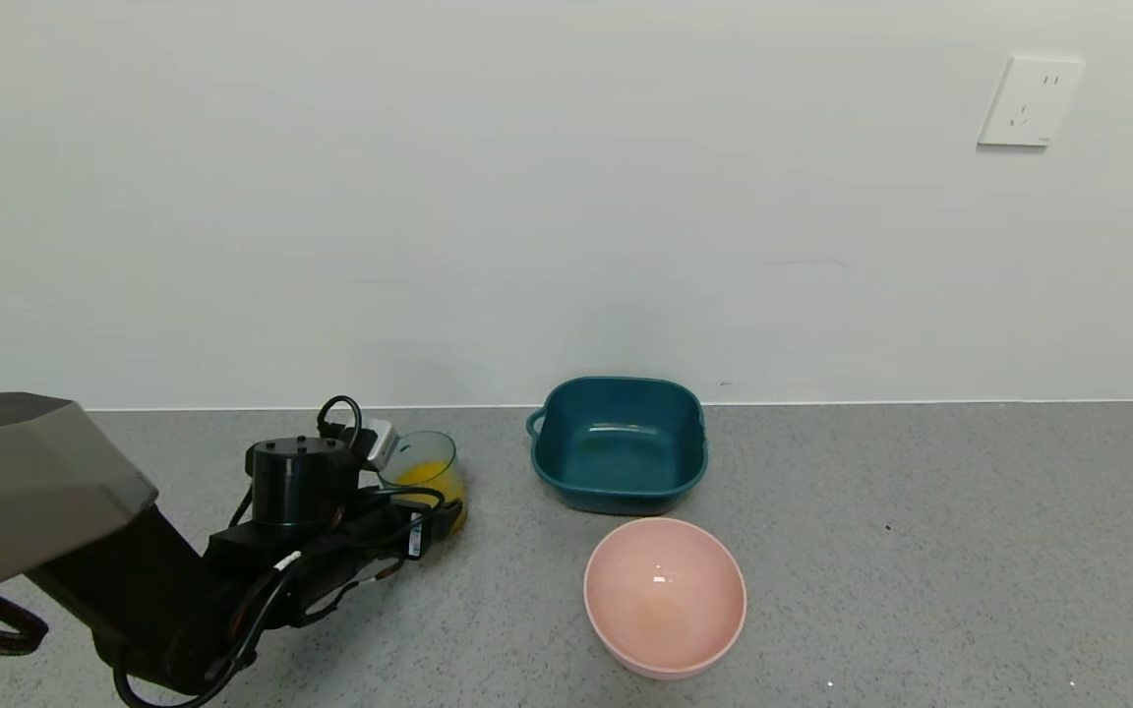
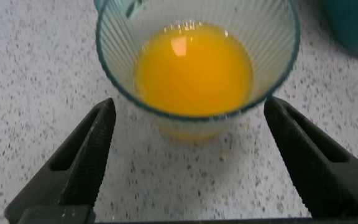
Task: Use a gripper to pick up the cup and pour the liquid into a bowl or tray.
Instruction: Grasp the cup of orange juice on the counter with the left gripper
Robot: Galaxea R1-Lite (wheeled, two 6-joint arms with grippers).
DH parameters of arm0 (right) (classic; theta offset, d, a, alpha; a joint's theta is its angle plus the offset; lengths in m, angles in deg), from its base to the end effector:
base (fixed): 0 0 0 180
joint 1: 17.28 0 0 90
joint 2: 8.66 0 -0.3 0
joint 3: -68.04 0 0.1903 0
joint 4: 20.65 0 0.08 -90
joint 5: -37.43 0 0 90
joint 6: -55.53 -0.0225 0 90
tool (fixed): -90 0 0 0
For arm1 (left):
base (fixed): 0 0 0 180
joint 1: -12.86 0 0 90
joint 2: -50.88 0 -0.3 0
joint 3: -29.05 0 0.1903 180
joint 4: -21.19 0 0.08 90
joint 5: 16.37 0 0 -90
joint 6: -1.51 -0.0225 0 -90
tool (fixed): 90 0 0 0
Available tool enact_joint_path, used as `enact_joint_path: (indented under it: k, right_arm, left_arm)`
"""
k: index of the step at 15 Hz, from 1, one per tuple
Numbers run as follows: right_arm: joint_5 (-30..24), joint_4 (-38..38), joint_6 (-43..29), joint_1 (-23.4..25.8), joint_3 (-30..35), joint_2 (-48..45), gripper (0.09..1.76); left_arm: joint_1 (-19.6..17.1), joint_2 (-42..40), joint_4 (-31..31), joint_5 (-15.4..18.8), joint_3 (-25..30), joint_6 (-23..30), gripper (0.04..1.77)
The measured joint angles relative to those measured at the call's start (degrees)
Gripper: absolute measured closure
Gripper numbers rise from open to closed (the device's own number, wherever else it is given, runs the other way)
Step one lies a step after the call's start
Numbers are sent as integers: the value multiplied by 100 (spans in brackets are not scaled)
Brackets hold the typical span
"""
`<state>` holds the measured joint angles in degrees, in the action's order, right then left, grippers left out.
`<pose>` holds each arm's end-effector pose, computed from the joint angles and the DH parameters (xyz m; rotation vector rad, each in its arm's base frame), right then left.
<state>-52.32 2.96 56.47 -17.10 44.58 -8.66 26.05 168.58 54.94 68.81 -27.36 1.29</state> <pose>-0.0229 0.0000 0.0755 -0.0164 0.0027 -0.0075 0.3136 -0.0716 0.0514 0.0791 0.4749 -0.1442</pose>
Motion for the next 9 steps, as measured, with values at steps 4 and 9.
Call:
enact_joint_path:
  k: [4, 9]
  right_arm:
    - [-4, 2, 0, 0, 2, 0, 14]
    - [-2, 2, -1, 0, 2, 0, 14]
  left_arm:
    - [0, 482, 855, -11, -6, -7, 9]
    - [-16, 848, 885, -33, -332, -18, 9]
